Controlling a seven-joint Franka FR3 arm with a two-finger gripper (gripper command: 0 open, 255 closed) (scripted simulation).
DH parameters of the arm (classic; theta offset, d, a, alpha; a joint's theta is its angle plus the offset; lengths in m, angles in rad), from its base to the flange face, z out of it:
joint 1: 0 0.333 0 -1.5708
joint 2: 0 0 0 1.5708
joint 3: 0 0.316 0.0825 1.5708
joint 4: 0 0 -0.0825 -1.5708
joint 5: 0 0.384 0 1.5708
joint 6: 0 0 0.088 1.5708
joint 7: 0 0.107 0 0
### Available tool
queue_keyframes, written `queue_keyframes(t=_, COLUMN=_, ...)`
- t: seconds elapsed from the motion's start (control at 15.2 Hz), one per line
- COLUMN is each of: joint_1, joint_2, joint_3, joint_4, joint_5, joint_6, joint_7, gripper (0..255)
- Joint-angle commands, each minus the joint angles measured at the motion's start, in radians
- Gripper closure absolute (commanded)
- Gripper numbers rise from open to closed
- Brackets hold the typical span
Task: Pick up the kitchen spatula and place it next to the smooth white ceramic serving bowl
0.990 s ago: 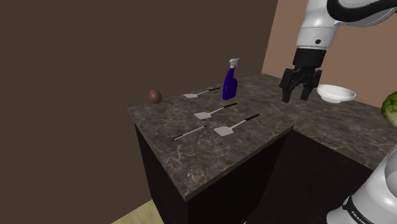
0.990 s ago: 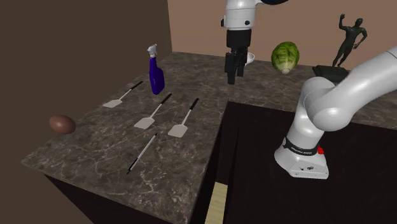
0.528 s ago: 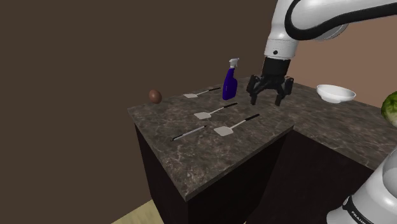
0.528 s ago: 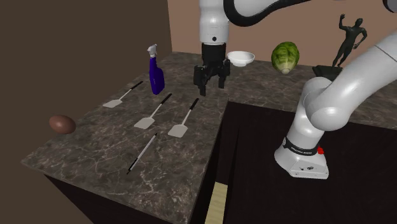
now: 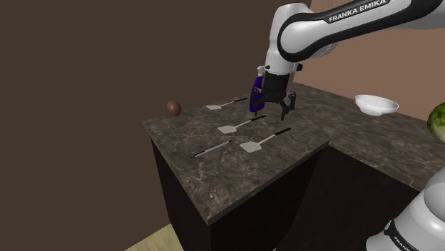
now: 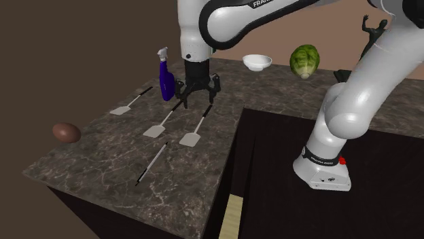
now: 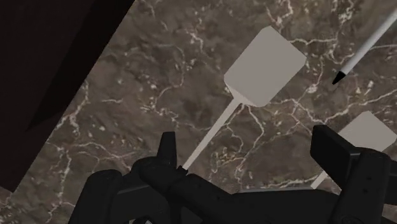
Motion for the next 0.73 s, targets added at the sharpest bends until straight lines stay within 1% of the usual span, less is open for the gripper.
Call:
queue_keyframes(t=0.0, joint_1=-0.017, joint_2=0.083, joint_3=0.025, joint_4=0.050, joint_5=-0.039, joint_6=0.037, joint_7=0.124, gripper=0)
queue_keyframes(t=0.33, joint_1=-0.036, joint_2=0.282, joint_3=0.041, joint_4=0.204, joint_5=-0.158, joint_6=0.071, joint_7=0.398, gripper=0)
queue_keyframes(t=0.66, joint_1=-0.021, joint_2=0.469, joint_3=0.005, joint_4=0.380, joint_5=-0.266, joint_6=0.063, joint_7=0.640, gripper=0)
